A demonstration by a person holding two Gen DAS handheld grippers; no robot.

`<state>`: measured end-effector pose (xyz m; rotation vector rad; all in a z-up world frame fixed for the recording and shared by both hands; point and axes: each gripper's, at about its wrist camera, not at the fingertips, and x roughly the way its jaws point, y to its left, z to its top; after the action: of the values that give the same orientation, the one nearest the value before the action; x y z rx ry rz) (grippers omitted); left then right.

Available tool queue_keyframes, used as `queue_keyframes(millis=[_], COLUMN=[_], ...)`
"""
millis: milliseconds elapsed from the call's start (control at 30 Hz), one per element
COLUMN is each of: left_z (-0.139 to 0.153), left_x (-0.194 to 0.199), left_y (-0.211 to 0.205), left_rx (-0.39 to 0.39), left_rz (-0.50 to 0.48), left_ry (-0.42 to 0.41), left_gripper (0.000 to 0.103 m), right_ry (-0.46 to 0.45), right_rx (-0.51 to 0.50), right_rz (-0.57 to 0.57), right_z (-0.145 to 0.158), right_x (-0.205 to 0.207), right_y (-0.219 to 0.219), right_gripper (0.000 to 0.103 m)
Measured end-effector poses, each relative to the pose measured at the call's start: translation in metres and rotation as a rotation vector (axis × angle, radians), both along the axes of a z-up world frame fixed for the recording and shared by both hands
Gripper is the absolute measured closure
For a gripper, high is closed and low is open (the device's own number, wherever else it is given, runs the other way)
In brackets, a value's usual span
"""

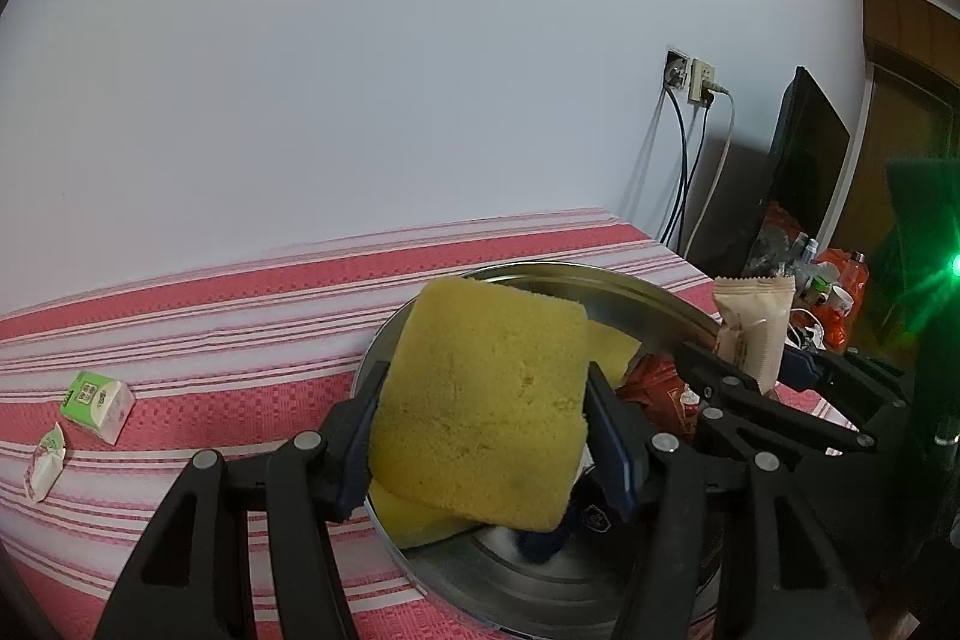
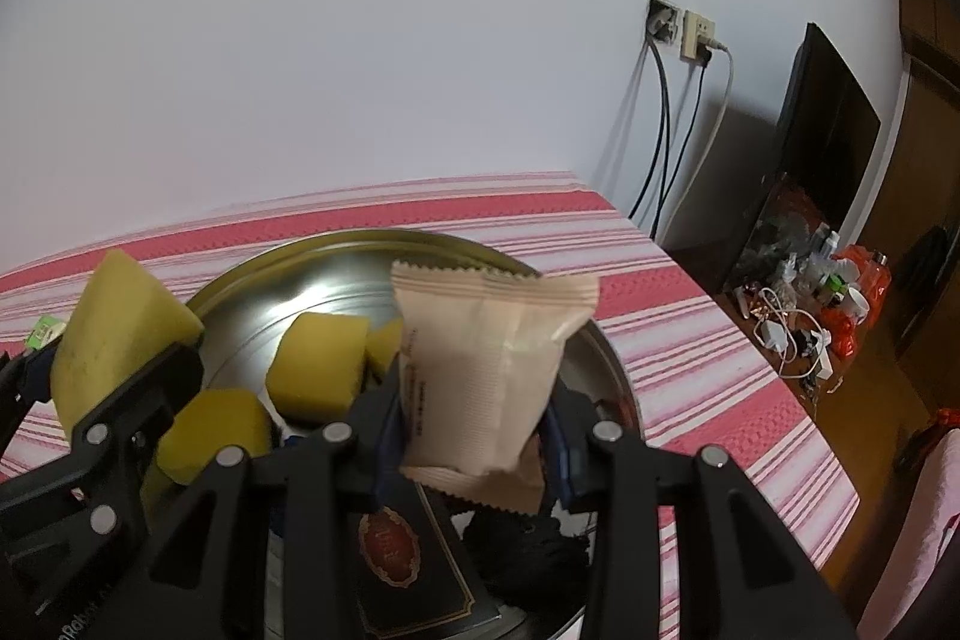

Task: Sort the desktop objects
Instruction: 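Carry the yellow sponge with the left tool while the right tool carries the paper bag over the tin, then open the left tool dropping the sponge while the right tool releases the paper bag into the tin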

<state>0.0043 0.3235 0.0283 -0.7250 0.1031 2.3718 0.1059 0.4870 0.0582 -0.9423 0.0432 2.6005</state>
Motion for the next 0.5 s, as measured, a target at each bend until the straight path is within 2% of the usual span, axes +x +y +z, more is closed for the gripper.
queue_keyframes(millis=[500], left_z=[-0.01], left_x=[-0.003], left_y=[0.009], left_rx=[-0.03], left_rz=[0.009], left_ry=[-0.032], left_gripper=[0.04], right_ry=[-0.06], right_rx=[0.014], right_rz=[-0.003], right_z=[-0.014], right_x=[-0.008], right_y=[0.007], right_gripper=[0.064])
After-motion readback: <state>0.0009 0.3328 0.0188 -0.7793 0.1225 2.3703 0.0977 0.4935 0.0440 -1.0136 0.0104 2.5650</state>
